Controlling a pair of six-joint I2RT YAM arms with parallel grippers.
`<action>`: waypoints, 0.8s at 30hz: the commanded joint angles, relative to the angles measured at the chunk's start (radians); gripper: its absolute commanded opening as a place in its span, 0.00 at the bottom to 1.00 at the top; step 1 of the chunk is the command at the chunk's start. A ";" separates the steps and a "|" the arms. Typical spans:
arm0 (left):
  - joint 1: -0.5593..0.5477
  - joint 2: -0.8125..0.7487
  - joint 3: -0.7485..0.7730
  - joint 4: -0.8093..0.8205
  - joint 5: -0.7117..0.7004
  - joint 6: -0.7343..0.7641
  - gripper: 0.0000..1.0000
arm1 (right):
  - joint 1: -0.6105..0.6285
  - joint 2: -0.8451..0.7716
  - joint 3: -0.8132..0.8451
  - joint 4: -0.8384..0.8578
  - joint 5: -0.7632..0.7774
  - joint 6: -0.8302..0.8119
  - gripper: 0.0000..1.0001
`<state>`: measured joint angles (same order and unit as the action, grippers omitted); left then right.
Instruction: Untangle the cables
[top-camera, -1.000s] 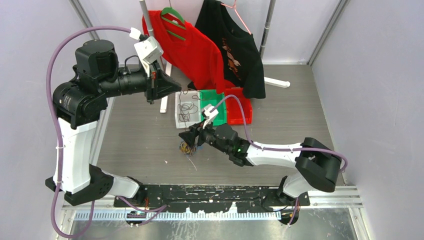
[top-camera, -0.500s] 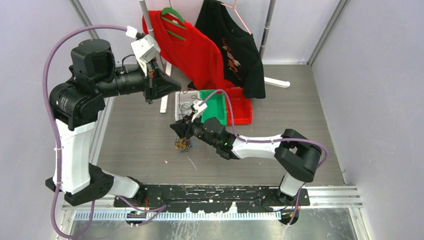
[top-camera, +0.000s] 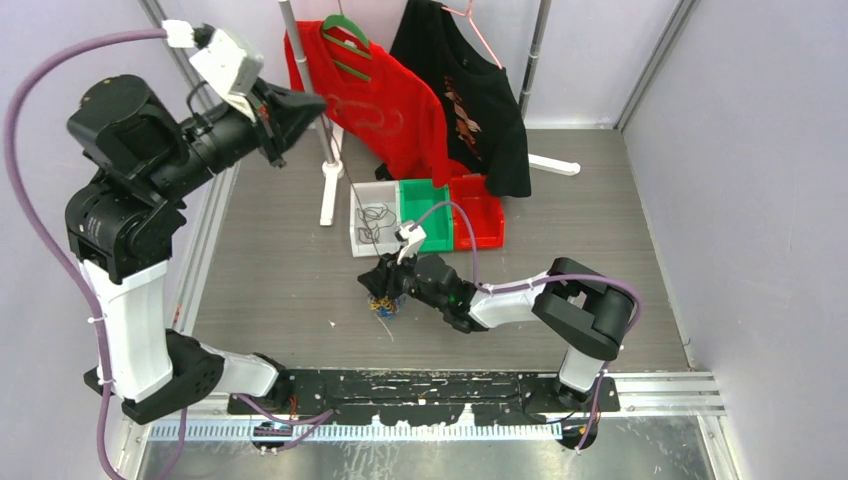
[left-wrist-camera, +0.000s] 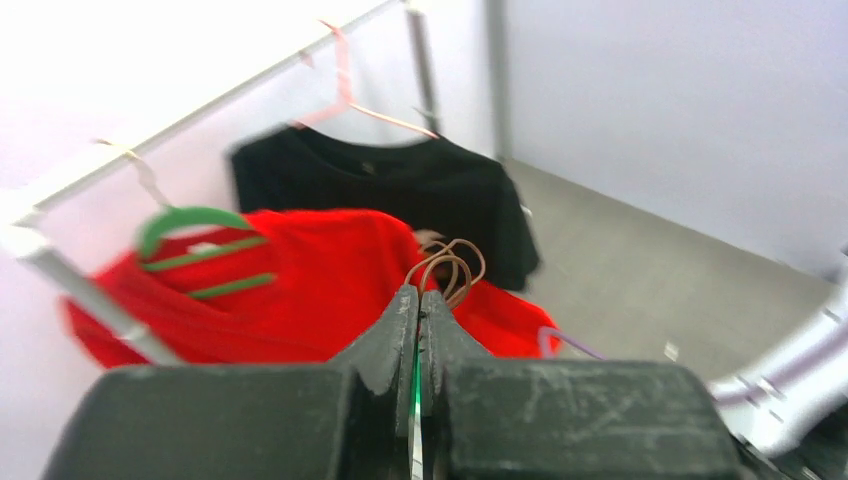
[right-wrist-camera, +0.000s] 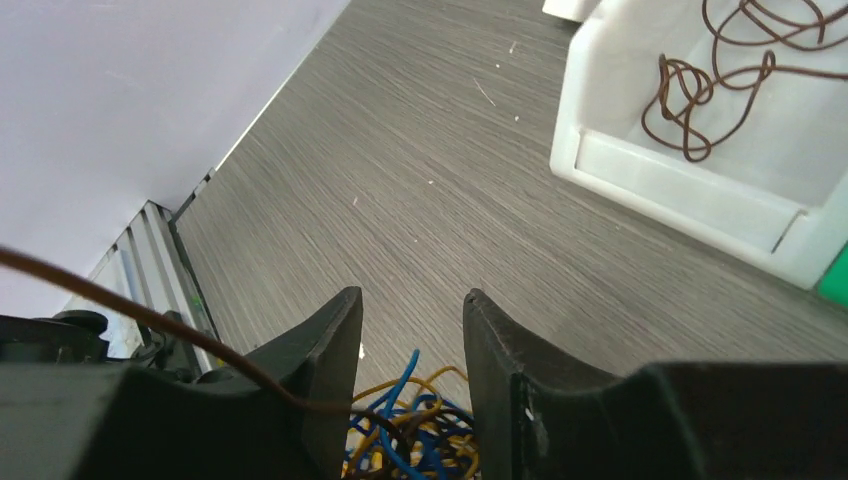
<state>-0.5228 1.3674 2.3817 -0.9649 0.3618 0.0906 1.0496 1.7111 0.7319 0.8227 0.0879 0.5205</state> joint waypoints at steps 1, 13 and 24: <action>-0.004 -0.040 0.035 0.329 -0.253 0.100 0.00 | -0.005 -0.016 -0.041 0.085 0.016 0.059 0.48; -0.003 -0.005 0.152 0.695 -0.417 0.273 0.00 | -0.003 0.004 -0.100 0.090 0.026 0.122 0.49; -0.003 -0.014 0.125 0.848 -0.411 0.354 0.00 | -0.003 -0.005 -0.098 0.044 0.035 0.111 0.54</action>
<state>-0.5228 1.3632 2.5248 -0.2317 -0.0376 0.4000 1.0496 1.7157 0.6327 0.8490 0.1036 0.6342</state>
